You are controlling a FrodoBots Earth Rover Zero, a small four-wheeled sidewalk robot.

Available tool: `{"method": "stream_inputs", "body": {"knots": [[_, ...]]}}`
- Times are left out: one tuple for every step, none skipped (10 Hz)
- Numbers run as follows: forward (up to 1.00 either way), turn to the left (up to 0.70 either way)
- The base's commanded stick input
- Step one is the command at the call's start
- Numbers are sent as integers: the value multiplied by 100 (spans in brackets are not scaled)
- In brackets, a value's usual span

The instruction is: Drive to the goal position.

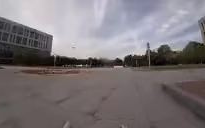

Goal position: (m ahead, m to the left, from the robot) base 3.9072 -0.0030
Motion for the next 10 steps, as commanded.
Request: {"method": "stream_inputs", "body": {"knots": [[99,-37],[99,-39],[99,-39],[99,-39],[99,-39],[99,-39],[99,-39],[99,-39],[99,-39],[99,-36]]}}
